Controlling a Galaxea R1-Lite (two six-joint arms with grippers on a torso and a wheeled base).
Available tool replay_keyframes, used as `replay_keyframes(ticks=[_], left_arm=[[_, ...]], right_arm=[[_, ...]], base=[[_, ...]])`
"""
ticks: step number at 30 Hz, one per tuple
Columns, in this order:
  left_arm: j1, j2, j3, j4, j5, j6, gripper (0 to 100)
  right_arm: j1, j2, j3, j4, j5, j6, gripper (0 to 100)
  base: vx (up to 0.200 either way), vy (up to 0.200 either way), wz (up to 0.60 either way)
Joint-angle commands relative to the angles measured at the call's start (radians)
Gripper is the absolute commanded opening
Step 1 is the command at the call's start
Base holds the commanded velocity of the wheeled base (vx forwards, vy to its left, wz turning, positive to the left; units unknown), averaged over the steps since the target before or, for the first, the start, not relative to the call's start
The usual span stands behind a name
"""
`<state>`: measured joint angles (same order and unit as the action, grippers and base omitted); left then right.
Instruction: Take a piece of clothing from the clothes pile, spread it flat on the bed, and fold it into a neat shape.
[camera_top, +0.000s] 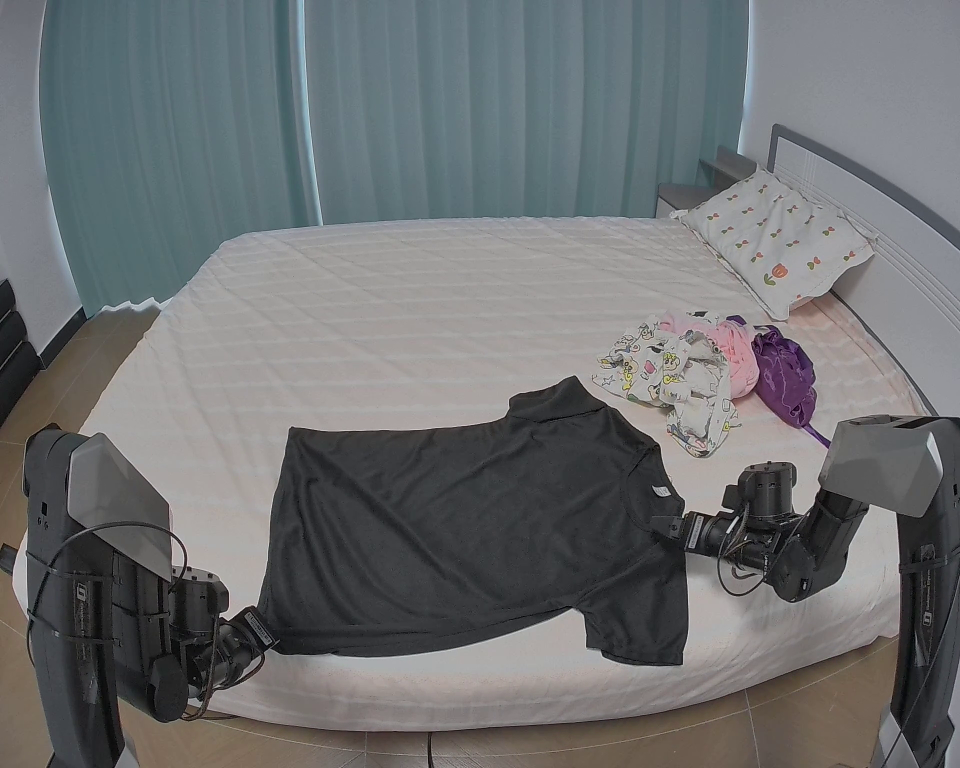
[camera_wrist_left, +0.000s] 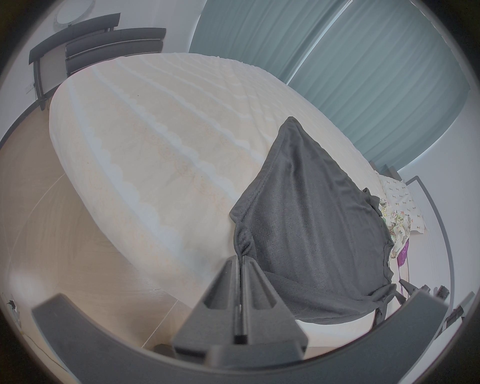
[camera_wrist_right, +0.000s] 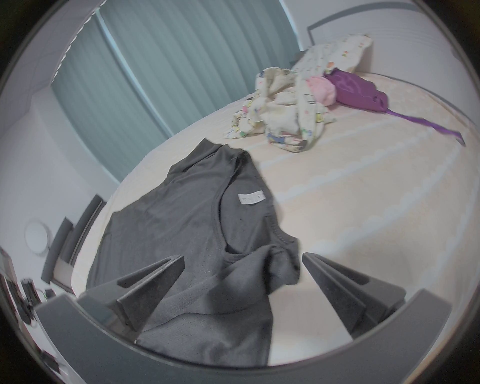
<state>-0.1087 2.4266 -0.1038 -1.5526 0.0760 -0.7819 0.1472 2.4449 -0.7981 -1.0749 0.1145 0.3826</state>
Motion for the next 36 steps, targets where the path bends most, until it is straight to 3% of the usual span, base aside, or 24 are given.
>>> replay_keyframes(ticks=[1, 8, 15, 19, 24, 35, 36], left_arm=[[0.003, 0.003, -0.002, -0.018, -0.002, -0.002, 0], [0.004, 0.003, -0.002, -0.018, -0.002, -0.002, 0], [0.006, 0.003, 0.0, -0.018, -0.007, -0.002, 0], [0.006, 0.003, 0.0, -0.018, -0.007, -0.002, 0], [0.006, 0.005, 0.0, -0.018, -0.007, -0.002, 0], [0.006, 0.005, 0.0, -0.018, -0.007, -0.002, 0], [0.006, 0.005, 0.0, -0.018, -0.007, -0.002, 0]], right_arm=[[-0.02, -0.101, 0.102, -0.04, -0.002, 0.093, 100], [0.045, -0.173, 0.318, -0.057, 0.024, 0.194, 100], [0.175, -0.167, 0.458, -0.056, 0.021, 0.279, 100], [0.219, -0.121, 0.49, -0.06, 0.001, 0.279, 100], [0.238, -0.056, 0.497, -0.148, -0.091, 0.262, 100], [0.272, -0.024, 0.496, -0.177, -0.111, 0.256, 100], [0.275, -0.007, 0.485, -0.18, -0.137, 0.256, 100]], base=[[0.0, 0.0, 0.0], [0.0, 0.0, 0.0], [0.0, 0.0, 0.0], [0.0, 0.0, 0.0], [0.0, 0.0, 0.0], [0.0, 0.0, 0.0], [0.0, 0.0, 0.0]])
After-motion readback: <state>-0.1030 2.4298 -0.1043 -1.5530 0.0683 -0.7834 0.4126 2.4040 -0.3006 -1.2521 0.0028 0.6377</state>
